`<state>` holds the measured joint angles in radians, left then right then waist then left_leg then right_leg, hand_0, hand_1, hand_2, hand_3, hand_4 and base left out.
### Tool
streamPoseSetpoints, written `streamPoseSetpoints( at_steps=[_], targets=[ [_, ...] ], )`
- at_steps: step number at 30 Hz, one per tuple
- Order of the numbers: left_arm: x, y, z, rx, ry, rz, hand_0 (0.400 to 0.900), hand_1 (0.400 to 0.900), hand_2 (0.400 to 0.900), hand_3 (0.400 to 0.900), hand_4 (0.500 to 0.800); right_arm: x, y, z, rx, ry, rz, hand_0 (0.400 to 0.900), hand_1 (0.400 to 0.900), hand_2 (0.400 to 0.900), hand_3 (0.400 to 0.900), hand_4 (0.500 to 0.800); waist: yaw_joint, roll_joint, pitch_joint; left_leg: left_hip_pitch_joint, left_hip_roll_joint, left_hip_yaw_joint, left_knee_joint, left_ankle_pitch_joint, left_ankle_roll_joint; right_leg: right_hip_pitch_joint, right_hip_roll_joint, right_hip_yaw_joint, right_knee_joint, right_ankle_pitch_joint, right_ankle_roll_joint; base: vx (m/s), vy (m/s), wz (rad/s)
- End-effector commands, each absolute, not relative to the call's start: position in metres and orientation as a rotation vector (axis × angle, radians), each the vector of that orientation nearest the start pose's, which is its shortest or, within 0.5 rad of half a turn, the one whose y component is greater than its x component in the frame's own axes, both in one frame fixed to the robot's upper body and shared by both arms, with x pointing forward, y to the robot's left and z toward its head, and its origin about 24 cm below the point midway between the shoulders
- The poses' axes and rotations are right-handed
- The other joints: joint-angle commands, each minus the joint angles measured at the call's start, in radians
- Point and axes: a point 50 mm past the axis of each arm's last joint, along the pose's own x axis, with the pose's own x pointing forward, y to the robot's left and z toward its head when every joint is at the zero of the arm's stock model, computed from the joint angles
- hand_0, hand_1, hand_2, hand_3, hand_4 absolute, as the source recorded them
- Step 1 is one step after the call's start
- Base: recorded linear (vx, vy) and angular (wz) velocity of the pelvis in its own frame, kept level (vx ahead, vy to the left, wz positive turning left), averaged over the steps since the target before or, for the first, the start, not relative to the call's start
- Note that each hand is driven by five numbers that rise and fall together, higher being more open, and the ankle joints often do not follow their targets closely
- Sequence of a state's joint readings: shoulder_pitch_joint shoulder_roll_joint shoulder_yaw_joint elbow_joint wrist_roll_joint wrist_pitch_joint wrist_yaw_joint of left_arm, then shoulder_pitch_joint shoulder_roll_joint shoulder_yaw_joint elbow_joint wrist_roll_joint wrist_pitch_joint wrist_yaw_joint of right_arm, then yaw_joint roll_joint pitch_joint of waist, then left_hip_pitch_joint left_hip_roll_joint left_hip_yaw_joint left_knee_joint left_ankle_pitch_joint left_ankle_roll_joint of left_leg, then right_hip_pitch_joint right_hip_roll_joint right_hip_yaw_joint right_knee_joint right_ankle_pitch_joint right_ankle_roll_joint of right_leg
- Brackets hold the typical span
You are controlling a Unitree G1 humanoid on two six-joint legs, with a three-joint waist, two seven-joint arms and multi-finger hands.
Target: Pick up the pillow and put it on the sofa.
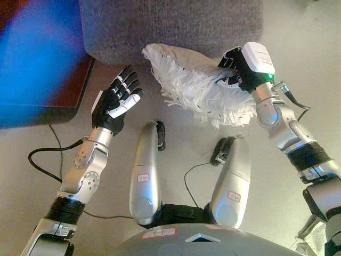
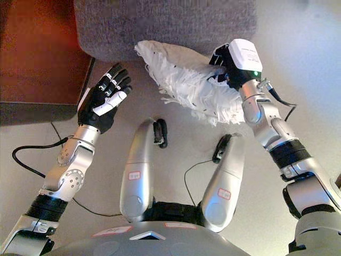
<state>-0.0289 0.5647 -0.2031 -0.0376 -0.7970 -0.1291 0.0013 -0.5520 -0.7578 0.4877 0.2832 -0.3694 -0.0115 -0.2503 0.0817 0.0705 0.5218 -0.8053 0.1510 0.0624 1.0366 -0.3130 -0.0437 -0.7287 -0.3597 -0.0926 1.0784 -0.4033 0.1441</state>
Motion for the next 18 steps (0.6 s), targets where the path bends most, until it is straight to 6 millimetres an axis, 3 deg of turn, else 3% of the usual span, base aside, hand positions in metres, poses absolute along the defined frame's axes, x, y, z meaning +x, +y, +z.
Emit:
streamPoseSetpoints(
  at_steps=[1, 9, 13, 18],
  targets=[
    [0.258, 0.204, 0.099, -0.216, -0.197, -0.197, 0.900, 0.900, 0.900, 0.900, 0.800, 0.319, -0.188, 0.242, -1.121, -0.821, -0.105, 0.400, 0.400, 0.400, 0.400, 0.500, -0.019, -0.035, -0.069, 0.199, 0.047, -0.053, -0.096, 0.076, 0.016, 0.060, 0.021, -0.015, -0.293, 0.295, -0.055, 0.12, -0.020, -0.05],
    [0.252, 0.206, 0.074, -0.244, -0.049, -0.175, 0.900, 0.900, 0.900, 0.900, 0.800, 0.294, -0.193, 0.239, -1.079, -0.828, -0.024, 0.400, 0.400, 0.400, 0.400, 0.500, -0.040, -0.087, -0.165, 0.447, 0.041, -0.017, -0.361, 0.121, 0.001, 0.317, 0.031, -0.061, -0.608, 0.403, -0.021, 0.14, -0.047, -0.04],
    [0.241, 0.219, 0.057, -0.281, 0.026, -0.049, 0.900, 0.900, 0.900, 0.900, 0.800, 0.280, -0.196, 0.237, -1.085, -0.822, 0.050, 0.400, 0.400, 0.400, 0.400, 0.500, -0.036, -0.112, -0.239, 0.594, 0.027, 0.015, -0.534, 0.155, -0.013, 0.482, 0.049, -0.097, -0.800, 0.460, 0.001, 0.19, -0.022, -0.06],
    [0.227, 0.238, 0.040, -0.291, 0.096, 0.072, 0.900, 0.900, 0.900, 0.900, 0.800, 0.278, -0.201, 0.244, -1.132, -0.790, 0.111, 0.400, 0.400, 0.400, 0.400, 0.500, -0.003, -0.144, -0.323, 0.719, 0.008, 0.035, -0.702, 0.202, -0.021, 0.628, 0.053, -0.149, -0.972, 0.521, 0.023, 0.15, 0.004, 0.05]
  ],
)
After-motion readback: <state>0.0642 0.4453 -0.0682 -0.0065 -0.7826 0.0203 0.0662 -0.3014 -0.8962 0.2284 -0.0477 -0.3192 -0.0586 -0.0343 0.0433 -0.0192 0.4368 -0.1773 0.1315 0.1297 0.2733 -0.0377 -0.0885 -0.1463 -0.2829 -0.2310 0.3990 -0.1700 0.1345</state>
